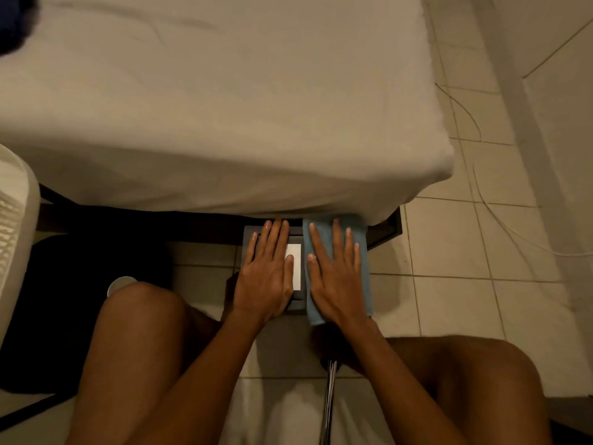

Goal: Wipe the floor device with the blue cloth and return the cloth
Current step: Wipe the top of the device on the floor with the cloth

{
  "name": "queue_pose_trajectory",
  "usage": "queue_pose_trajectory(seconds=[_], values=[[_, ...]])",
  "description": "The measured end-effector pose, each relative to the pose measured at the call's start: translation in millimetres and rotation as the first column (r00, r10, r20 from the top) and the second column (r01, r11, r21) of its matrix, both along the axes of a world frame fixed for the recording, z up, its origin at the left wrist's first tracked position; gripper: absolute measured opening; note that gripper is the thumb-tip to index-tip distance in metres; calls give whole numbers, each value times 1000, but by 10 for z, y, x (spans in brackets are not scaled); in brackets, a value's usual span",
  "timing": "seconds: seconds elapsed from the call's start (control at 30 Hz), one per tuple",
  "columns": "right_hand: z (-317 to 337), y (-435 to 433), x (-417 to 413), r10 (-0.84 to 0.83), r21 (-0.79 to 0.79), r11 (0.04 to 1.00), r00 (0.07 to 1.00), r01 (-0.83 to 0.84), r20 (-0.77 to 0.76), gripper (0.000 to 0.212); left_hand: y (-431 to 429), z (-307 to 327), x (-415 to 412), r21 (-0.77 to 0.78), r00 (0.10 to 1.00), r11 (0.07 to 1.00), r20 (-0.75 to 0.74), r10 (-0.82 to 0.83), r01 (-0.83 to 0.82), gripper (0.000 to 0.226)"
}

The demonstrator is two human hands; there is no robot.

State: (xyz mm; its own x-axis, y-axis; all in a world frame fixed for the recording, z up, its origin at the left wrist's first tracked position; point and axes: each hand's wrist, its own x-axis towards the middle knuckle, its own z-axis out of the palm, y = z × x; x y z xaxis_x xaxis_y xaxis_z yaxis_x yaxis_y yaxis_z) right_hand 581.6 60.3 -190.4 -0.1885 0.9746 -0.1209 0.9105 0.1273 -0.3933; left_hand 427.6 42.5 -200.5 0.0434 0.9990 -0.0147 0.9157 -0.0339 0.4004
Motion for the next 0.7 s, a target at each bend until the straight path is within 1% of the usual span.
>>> queue_pose_trajectory(seconds=[0.07, 0.17, 0.23, 0.4, 0.57, 0.7], values=[[3, -45, 30, -41, 9, 999, 999, 41, 2, 57, 3, -8, 6, 0, 1000, 1000, 6, -4, 4, 60], [-28, -352, -43, -92, 14, 996, 995, 91, 27, 59, -6, -9, 0, -2, 1000, 1000, 3, 4, -4, 59], [-51, -389, -120, -96, 9, 995, 994, 95, 43, 59, 6, -3, -2, -4, 1000, 1000, 12, -2, 2, 59], [1, -51, -58, -51, 9, 999, 999, 51, 5, 57, 4, 5, 4, -25, 1000, 1000, 29, 6, -5, 58], [-38, -366, -92, -111, 17, 994, 993, 111, 43, 59, -1, -23, -9, -26, 999, 1000, 34, 9, -8, 59], [90, -250, -118, -69, -70, 995, 997, 70, 15, 68, 8, -15, -13, -22, 999, 1000, 49, -2, 3, 59]])
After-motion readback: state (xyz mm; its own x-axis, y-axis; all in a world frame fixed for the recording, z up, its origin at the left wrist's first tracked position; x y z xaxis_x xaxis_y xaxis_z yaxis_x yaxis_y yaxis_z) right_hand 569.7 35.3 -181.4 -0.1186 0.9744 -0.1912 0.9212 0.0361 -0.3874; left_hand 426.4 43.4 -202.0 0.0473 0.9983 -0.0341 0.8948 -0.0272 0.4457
